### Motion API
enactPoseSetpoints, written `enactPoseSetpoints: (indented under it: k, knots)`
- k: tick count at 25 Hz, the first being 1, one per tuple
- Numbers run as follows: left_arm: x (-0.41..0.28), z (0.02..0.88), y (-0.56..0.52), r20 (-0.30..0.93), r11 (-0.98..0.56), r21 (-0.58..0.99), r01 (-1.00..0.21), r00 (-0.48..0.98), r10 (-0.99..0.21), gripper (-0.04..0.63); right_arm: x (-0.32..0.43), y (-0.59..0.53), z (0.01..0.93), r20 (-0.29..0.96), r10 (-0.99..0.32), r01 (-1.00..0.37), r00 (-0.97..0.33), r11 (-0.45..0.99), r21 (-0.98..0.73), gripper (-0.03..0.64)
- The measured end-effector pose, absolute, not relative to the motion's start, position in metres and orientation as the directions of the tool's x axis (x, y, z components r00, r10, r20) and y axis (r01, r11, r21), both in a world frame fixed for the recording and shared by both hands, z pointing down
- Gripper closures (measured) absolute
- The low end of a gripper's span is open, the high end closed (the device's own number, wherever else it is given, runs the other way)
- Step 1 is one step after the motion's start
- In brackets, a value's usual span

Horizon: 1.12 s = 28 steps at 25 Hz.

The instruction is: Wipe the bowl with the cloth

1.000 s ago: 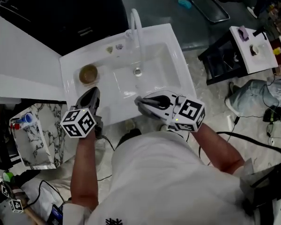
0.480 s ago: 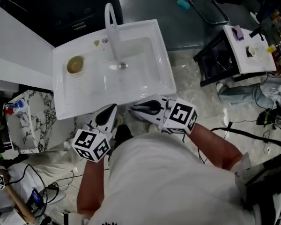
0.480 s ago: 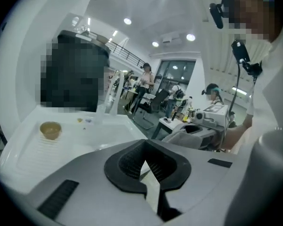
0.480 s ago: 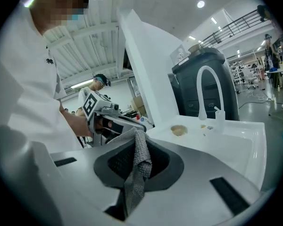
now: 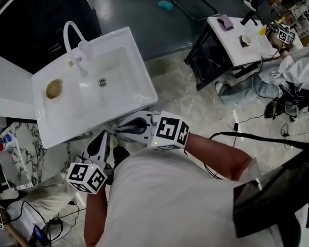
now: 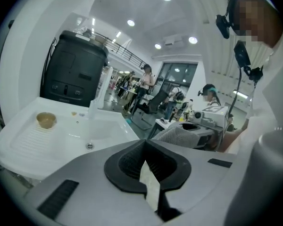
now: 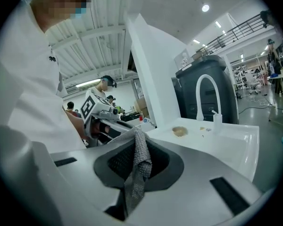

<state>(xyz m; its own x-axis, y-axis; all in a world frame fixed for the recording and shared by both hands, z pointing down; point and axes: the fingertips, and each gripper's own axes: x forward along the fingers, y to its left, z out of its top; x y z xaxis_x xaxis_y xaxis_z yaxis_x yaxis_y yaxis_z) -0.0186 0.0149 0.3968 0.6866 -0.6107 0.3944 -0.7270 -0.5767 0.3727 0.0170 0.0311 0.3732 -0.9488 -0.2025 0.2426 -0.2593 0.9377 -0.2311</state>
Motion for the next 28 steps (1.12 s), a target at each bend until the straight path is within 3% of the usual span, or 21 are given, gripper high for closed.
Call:
enactPoseSetpoints:
  k: [28]
  knots:
    - [0.044,0.403,0.033,0.420,-0.689,0.301,-0.660,0.740,-0.526,0.584,0.077,0.059,0.381,0.239,-0.320,-0.364,-0.917,0.915,-0.173,0.584]
